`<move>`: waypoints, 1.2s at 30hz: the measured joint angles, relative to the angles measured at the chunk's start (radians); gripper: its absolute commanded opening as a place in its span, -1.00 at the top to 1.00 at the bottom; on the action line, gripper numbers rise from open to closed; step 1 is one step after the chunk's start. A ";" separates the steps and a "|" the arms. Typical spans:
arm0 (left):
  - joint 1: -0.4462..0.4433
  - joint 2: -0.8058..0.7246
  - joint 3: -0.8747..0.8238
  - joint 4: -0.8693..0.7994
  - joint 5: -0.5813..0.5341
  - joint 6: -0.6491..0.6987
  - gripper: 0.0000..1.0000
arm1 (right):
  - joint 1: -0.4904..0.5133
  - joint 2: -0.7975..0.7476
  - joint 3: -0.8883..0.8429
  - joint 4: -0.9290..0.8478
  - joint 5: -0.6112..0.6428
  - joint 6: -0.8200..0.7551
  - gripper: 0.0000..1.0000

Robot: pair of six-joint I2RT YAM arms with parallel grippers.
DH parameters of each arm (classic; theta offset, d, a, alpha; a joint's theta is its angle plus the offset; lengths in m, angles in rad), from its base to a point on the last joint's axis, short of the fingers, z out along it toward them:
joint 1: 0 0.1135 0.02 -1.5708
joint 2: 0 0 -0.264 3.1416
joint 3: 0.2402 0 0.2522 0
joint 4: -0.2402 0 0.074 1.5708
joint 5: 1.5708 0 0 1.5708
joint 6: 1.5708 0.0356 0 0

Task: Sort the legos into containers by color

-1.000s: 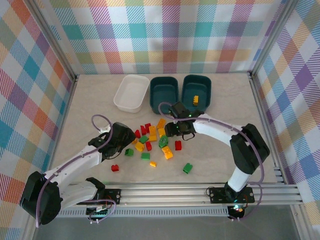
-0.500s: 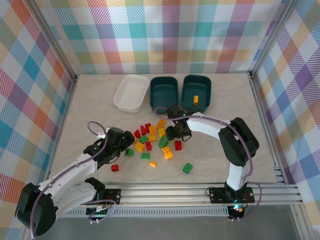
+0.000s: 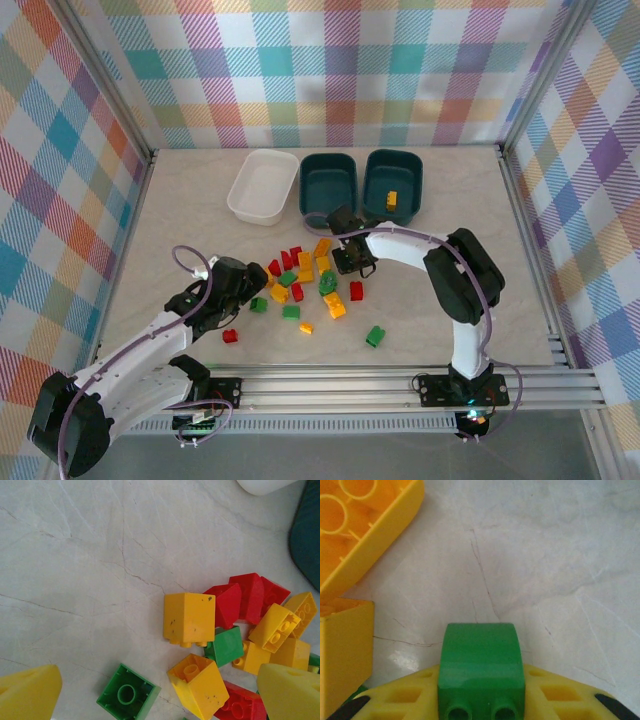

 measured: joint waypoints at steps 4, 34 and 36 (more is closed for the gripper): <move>0.000 0.000 0.000 0.000 -0.007 0.000 -1.00 | -0.001 -0.010 0.000 0.002 0.000 0.002 0.34; -0.016 0.137 0.152 -0.140 0.071 0.018 -1.00 | -0.174 0.505 0.992 -0.224 -0.103 -0.048 -0.08; -0.016 0.095 0.138 -0.177 0.053 0.000 -1.00 | -0.169 0.498 1.001 -0.224 -0.103 -0.048 -0.12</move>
